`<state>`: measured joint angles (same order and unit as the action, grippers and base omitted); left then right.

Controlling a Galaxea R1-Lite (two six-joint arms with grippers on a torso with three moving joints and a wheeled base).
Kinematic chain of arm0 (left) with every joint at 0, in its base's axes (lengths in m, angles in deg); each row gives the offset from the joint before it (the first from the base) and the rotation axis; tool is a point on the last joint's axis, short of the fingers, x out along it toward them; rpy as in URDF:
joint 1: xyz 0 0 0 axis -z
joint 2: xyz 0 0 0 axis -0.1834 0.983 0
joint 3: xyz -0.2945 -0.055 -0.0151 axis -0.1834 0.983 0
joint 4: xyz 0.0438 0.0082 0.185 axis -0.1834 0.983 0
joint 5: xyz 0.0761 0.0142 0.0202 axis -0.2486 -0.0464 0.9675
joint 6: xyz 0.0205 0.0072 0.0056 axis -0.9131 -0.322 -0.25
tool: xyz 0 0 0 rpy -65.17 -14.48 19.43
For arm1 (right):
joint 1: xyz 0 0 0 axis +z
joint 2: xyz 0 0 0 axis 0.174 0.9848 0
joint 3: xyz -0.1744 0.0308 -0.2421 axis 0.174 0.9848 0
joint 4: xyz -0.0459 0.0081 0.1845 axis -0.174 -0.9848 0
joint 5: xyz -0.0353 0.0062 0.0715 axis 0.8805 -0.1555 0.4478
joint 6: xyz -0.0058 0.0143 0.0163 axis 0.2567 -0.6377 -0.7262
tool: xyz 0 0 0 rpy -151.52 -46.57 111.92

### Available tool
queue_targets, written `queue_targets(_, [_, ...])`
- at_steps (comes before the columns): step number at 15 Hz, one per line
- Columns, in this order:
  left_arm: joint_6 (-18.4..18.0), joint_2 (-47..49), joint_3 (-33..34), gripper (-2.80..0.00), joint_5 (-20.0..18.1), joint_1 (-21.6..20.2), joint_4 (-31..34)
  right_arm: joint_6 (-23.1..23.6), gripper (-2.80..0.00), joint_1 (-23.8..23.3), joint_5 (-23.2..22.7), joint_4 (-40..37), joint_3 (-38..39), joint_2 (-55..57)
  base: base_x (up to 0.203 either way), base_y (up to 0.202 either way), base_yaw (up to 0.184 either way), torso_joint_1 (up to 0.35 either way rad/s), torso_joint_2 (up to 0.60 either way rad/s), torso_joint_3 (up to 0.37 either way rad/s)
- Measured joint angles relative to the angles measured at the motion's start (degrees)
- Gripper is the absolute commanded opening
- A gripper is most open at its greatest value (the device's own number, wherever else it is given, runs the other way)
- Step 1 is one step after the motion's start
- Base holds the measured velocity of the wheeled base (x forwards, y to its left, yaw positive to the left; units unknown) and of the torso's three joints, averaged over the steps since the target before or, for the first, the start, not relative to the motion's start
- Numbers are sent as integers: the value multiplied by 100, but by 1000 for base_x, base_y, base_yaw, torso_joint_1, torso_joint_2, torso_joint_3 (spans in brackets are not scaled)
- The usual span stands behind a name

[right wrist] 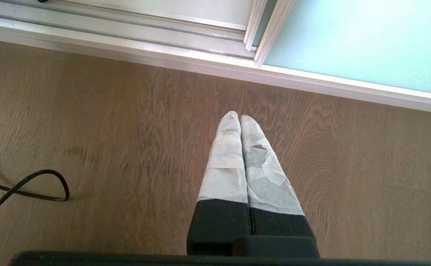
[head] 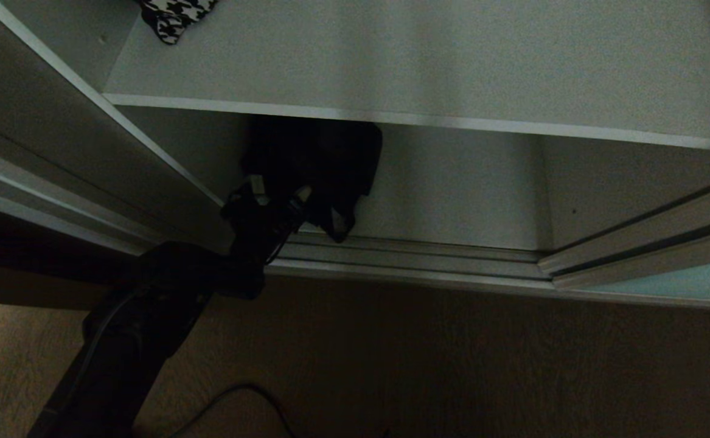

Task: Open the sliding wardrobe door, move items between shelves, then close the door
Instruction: Place the bag on the higher shelf

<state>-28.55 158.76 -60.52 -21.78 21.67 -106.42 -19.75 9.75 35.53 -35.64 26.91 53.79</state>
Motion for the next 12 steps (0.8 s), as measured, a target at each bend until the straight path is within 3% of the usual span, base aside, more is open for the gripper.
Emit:
queue_targets(2, [4, -33, 1, -280, 34, 138, 16, 0, -280, 0, 0, 2, 0, 0, 0, 0, 0, 0, 0, 0])
queue_targets(3, [-2, -44, 8, -4, 84, 184, 50, 0, -280, 0, 0, 1, 0, 0, 0, 0, 0, 0, 0, 0])
queue_targets(5, [-7, -83, 15, 0, 256, 241, 183, 0, -280, 0, 0, 0, 0, 0, 0, 0, 0, 0, 0, 0])
queue_targets(12, [-2, -172, 185, 0, 271, 357, 126, 0, -280, 0, 0, 0, 0, 0, 0, 0, 0, 0, 0, 0])
